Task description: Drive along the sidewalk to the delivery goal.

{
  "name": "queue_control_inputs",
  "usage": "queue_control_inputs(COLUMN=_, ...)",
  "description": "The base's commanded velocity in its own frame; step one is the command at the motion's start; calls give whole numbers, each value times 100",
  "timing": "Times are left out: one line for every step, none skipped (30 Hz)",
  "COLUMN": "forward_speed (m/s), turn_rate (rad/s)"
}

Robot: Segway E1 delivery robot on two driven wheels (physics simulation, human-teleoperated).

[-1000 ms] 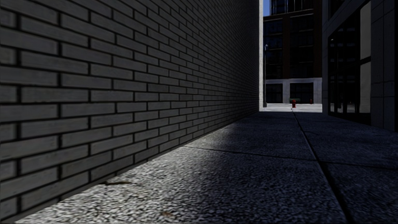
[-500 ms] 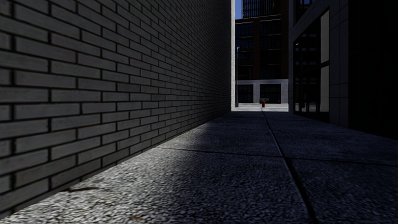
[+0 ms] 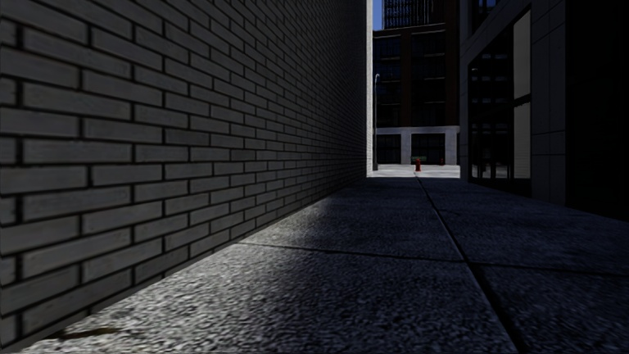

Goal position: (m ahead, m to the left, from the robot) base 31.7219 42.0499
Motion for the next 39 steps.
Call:
queue_control_inputs(forward_speed=191, turn_rate=-12)
queue_control_inputs(forward_speed=191, turn_rate=-12)
queue_control_inputs(forward_speed=191, turn_rate=-63)
queue_control_inputs(forward_speed=191, turn_rate=-90)
queue_control_inputs(forward_speed=191, turn_rate=-108)
queue_control_inputs(forward_speed=191, turn_rate=-106)
queue_control_inputs(forward_speed=191, turn_rate=-106)
queue_control_inputs(forward_speed=191, turn_rate=0)
queue_control_inputs(forward_speed=191, turn_rate=0)
queue_control_inputs(forward_speed=191, turn_rate=0)
queue_control_inputs(forward_speed=191, turn_rate=0)
queue_control_inputs(forward_speed=191, turn_rate=0)
queue_control_inputs(forward_speed=191, turn_rate=0)
queue_control_inputs(forward_speed=191, turn_rate=0)
queue_control_inputs(forward_speed=191, turn_rate=0)
queue_control_inputs(forward_speed=191, turn_rate=0)
queue_control_inputs(forward_speed=191, turn_rate=0)
queue_control_inputs(forward_speed=191, turn_rate=0)
queue_control_inputs(forward_speed=191, turn_rate=-30)
queue_control_inputs(forward_speed=191, turn_rate=-78)
queue_control_inputs(forward_speed=191, turn_rate=-78)
queue_control_inputs(forward_speed=191, turn_rate=-120)
queue_control_inputs(forward_speed=191, turn_rate=-120)
queue_control_inputs(forward_speed=191, turn_rate=-120)
queue_control_inputs(forward_speed=191, turn_rate=-120)
queue_control_inputs(forward_speed=191, turn_rate=-120)
queue_control_inputs(forward_speed=191, turn_rate=-78)
queue_control_inputs(forward_speed=191, turn_rate=-24)
queue_control_inputs(forward_speed=191, turn_rate=-24)
queue_control_inputs(forward_speed=191, turn_rate=-8)
queue_control_inputs(forward_speed=191, turn_rate=-5)
queue_control_inputs(forward_speed=191, turn_rate=-2)
queue_control_inputs(forward_speed=191, turn_rate=0)
queue_control_inputs(forward_speed=191, turn_rate=0)
queue_control_inputs(forward_speed=191, turn_rate=0)
queue_control_inputs(forward_speed=191, turn_rate=0)
queue_control_inputs(forward_speed=191, turn_rate=0)
queue_control_inputs(forward_speed=191, turn_rate=0)
queue_control_inputs(forward_speed=191, turn_rate=0)
